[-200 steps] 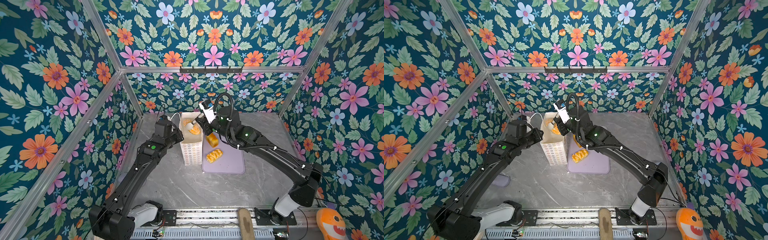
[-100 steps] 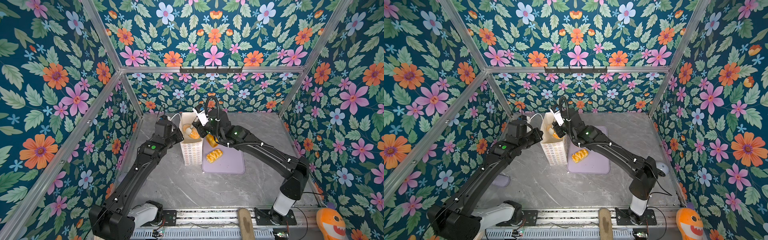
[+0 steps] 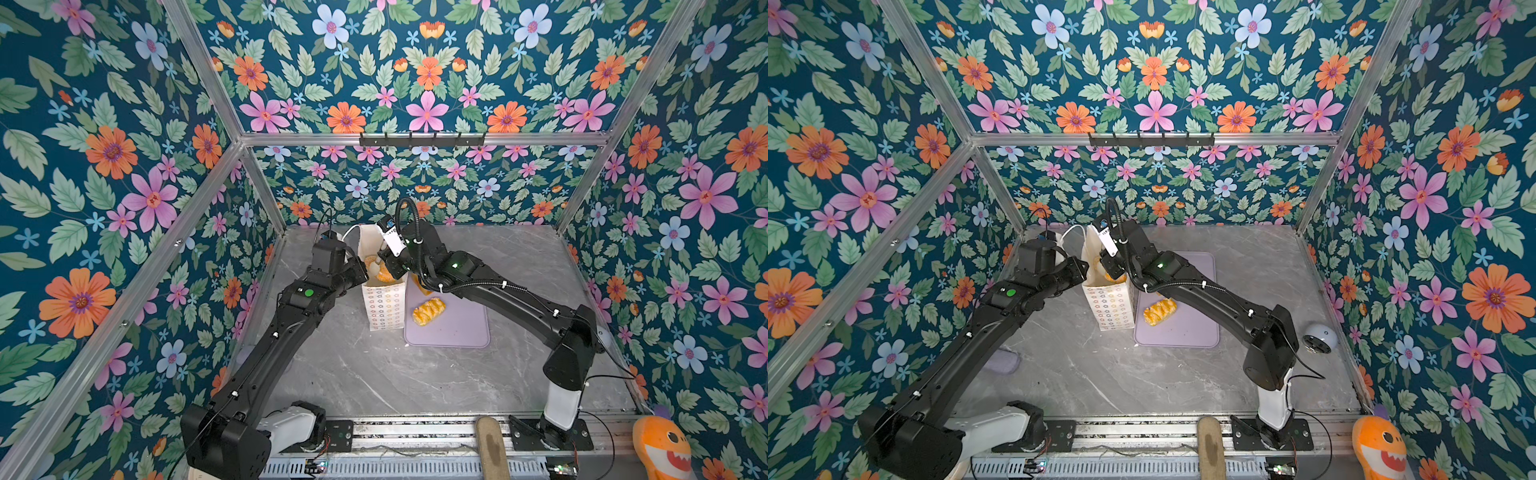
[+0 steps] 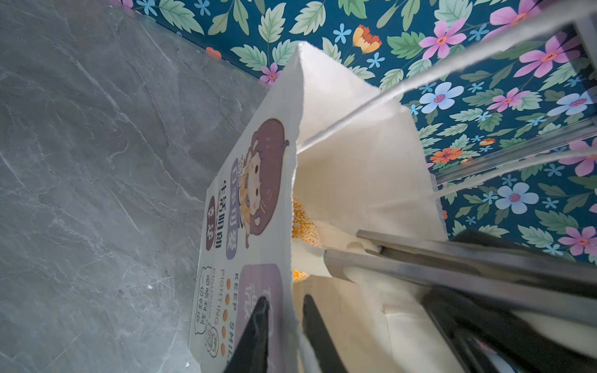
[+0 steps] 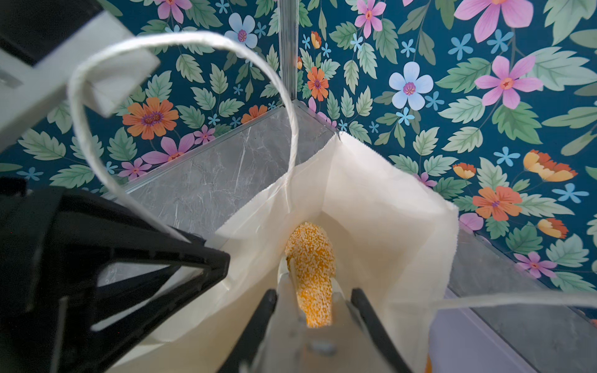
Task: Pack bread into a paper bag
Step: Place the bread in the paper bag.
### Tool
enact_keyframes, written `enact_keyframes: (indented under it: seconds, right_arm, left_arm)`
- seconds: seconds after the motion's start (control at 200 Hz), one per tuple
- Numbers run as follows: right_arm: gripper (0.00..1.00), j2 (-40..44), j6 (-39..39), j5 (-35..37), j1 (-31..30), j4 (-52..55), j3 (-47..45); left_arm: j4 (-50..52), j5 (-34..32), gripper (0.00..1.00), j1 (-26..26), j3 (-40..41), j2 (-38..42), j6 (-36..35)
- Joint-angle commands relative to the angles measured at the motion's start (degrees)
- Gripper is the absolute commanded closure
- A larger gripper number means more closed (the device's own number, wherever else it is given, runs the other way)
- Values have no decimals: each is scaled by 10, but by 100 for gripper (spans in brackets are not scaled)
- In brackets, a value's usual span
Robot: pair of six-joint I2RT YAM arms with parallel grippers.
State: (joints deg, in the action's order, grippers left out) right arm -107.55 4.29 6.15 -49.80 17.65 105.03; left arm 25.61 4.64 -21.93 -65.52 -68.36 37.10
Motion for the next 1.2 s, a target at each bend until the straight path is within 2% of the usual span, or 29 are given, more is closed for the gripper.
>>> enact_keyframes:
  seconds: [0.0,0.34,0.51,0.665,0.925,1.195]
  right_arm:
    - [67,-8,-2,1,0,-4,8]
    - [63,-26,-7,0,0,5,21]
    - [56,-17,-8,-8,0,0,20]
    - [54,-6,-4,-21,0,-1,21]
    - [52,15,4,-31,0,2,29]
    - [52,65,21,-82,-1,-15,23]
  left_arm:
    - [10,-1,83,0,-8,1,-11]
    - [11,-3,93,0,-9,-3,-14]
    - [11,-3,94,0,-10,-2,-14]
    - [10,-3,94,0,-8,-1,-14]
    - [11,-3,95,0,-5,1,-13]
    - [11,-1,95,0,-4,5,-13]
